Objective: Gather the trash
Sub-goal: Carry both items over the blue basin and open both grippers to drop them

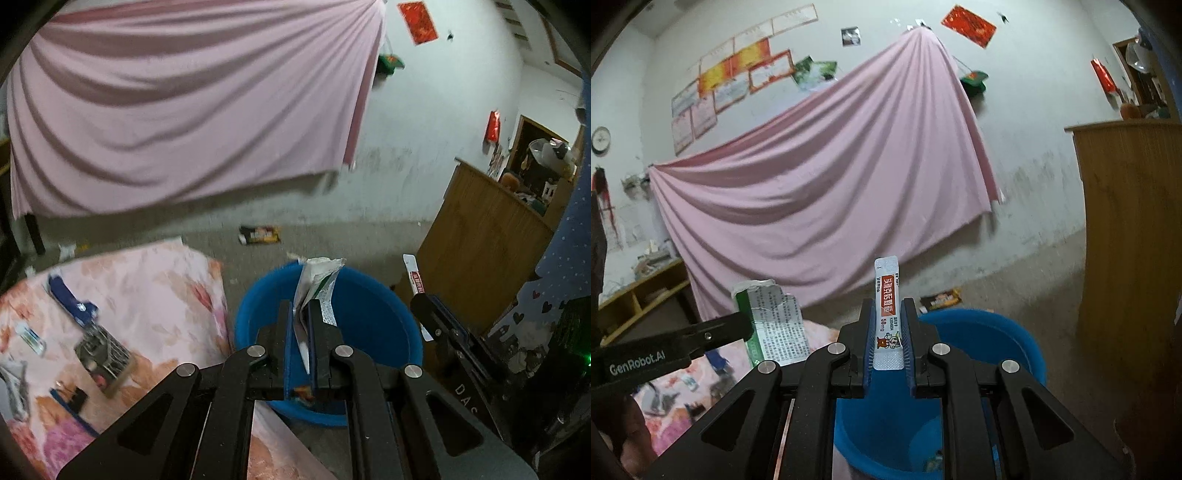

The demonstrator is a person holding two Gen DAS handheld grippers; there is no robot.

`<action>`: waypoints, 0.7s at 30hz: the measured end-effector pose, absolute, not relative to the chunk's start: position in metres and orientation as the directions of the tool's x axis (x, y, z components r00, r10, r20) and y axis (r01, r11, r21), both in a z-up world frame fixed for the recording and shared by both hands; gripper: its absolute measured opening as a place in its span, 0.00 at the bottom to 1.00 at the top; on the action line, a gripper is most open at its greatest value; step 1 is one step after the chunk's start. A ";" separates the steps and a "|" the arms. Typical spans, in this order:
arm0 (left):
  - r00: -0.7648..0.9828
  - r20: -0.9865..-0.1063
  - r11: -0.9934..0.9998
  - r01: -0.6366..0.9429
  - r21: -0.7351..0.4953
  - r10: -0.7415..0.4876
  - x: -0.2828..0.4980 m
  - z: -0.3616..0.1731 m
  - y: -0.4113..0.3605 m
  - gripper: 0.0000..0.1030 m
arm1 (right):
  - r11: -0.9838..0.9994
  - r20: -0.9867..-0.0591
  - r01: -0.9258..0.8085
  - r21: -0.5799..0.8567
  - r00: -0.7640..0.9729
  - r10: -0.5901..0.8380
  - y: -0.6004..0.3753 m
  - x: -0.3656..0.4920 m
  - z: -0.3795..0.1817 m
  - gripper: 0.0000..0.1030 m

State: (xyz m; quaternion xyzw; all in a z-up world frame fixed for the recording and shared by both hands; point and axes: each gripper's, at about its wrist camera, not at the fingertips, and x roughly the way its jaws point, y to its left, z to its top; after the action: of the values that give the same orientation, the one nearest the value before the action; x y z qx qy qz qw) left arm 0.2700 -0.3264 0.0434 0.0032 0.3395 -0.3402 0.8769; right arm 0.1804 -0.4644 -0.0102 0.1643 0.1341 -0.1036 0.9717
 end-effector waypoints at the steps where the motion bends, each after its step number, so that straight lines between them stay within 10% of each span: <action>1: 0.513 -0.614 0.764 0.596 -0.248 -0.600 0.275 0.040 -0.328 0.06 | 0.922 -0.309 0.251 0.296 0.938 -0.156 -0.466 0.181 -0.014 0.12; 6: 0.435 -0.677 0.768 0.558 -0.314 -0.593 0.294 0.027 -0.331 0.07 | 0.908 -0.378 0.271 0.319 0.915 -0.141 -0.476 0.191 -0.030 0.12; 10: 0.440 -0.676 0.775 0.542 -0.324 -0.591 0.294 0.027 -0.329 0.28 | 0.900 -0.440 0.289 0.326 0.889 -0.126 -0.480 0.200 -0.042 0.13; 21: 0.545 -0.594 0.789 0.543 -0.287 -0.592 0.279 0.059 -0.300 0.28 | 0.904 -0.437 0.292 0.311 0.889 -0.137 -0.476 0.190 -0.036 0.27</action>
State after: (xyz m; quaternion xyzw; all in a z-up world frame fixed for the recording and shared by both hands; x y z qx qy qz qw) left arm 0.2789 -0.3001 0.0586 -0.0345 0.3511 -0.3230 0.8782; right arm 0.1897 -0.4756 -0.0362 0.1873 0.2067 -0.1126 0.9537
